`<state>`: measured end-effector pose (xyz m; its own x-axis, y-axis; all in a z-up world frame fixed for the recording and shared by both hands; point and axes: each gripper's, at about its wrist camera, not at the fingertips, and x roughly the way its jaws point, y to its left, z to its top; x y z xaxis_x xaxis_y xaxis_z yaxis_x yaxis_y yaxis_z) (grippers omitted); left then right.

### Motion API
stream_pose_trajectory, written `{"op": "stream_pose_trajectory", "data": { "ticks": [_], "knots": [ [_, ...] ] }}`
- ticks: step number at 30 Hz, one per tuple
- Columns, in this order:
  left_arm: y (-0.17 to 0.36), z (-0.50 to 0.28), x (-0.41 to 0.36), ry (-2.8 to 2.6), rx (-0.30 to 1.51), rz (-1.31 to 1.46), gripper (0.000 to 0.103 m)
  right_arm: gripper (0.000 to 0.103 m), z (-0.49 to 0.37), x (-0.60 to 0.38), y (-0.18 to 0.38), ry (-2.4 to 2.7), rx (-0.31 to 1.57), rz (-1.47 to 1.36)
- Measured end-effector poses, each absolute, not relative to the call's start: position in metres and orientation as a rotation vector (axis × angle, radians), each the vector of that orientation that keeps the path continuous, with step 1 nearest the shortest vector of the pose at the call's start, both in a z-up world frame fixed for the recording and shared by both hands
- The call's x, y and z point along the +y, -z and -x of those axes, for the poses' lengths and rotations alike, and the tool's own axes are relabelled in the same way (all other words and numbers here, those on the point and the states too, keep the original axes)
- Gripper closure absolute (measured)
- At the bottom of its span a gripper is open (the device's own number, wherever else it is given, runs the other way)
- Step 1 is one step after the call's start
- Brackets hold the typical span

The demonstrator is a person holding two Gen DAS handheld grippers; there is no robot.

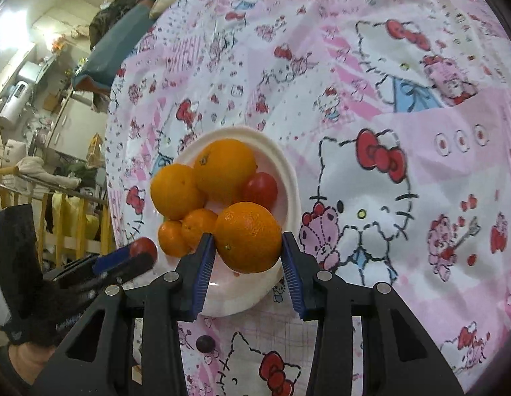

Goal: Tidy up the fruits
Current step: 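Carry the tomato to the plate with the left tool while the right tool carries the mandarin, then release the tomato onto the plate with the left tool while the right tool releases the mandarin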

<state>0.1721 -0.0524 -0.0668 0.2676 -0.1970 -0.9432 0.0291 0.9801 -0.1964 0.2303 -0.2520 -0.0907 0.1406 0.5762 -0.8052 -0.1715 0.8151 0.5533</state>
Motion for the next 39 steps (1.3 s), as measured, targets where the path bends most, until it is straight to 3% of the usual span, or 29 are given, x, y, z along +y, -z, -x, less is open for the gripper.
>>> {"op": "stream_pose_trajectory", "data": {
  "ticks": [16, 17, 18, 19, 27, 28, 30, 32, 39],
  "knots": [
    [0.076, -0.179, -0.086, 0.196, 1.259, 0.032, 0.076, 0.058, -0.229, -0.254, 0.096, -0.537, 1.340, -0.384],
    [0.077, -0.179, -0.088, 0.195, 1.260, 0.023, 0.076, 0.055, -0.229, -0.255, 0.093, -0.534, 1.331, -0.383],
    [0.078, -0.179, -0.089, 0.195, 1.263, 0.012, 0.076, 0.044, -0.228, -0.256, 0.090, -0.536, 1.318, -0.388],
    [0.078, -0.179, -0.090, 0.195, 1.264, 0.009, 0.076, 0.041, -0.228, -0.256, 0.088, -0.537, 1.309, -0.388],
    [0.081, -0.185, -0.091, 0.186, 1.258, 0.020, 0.076, 0.041, -0.230, -0.267, 0.079, -0.535, 1.279, -0.418],
    [0.081, -0.185, -0.091, 0.185, 1.263, 0.020, 0.073, 0.041, -0.230, -0.268, 0.077, -0.532, 1.273, -0.418],
    [0.080, -0.185, -0.092, 0.181, 1.257, 0.018, 0.046, 0.039, -0.231, -0.273, 0.075, -0.523, 1.266, -0.425],
    [0.075, -0.183, -0.092, 0.177, 1.227, 0.015, 0.031, 0.039, -0.231, -0.274, 0.075, -0.519, 1.264, -0.432],
    [0.062, -0.182, -0.086, 0.174, 1.189, 0.039, 0.029, 0.039, -0.229, -0.269, 0.072, -0.528, 1.258, -0.407]
  ]
}}
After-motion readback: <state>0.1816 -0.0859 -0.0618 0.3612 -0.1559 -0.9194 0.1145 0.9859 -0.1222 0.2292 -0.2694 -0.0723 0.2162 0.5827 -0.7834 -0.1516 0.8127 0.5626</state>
